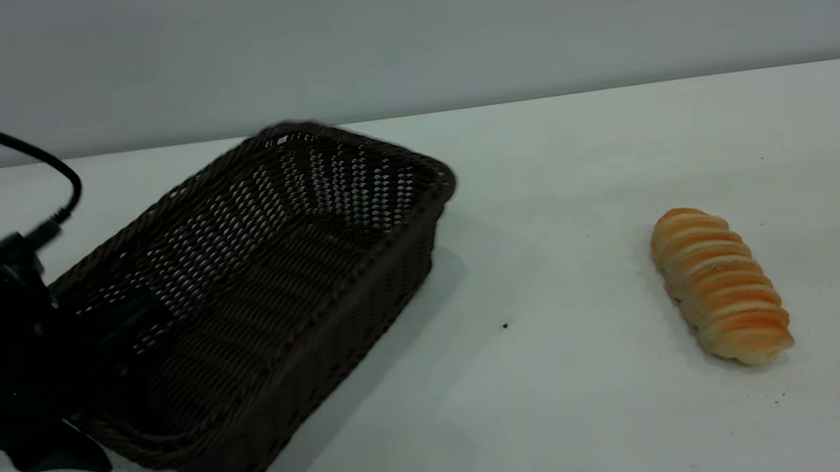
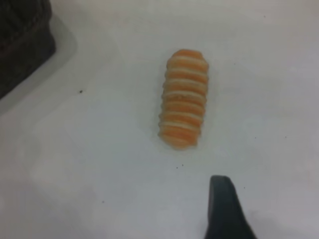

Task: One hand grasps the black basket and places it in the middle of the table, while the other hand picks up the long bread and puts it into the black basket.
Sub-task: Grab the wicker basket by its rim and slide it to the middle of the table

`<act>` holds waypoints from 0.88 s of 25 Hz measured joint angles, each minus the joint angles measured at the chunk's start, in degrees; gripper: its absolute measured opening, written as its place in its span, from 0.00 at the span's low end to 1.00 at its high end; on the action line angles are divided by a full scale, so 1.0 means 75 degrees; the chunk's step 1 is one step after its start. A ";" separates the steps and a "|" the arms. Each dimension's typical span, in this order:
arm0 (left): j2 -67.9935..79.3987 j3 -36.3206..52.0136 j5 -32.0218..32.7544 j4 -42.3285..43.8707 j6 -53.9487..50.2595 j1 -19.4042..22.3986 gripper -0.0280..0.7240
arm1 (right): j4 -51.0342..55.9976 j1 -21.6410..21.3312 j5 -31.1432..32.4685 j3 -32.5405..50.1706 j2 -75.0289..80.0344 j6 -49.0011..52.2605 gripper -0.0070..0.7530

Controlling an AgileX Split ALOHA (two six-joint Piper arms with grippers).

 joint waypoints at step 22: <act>0.0907 -0.3941 0.2677 0.1714 0.1933 0.0114 0.23 | -0.0025 0.0000 0.0075 0.0000 0.0000 -0.0017 0.59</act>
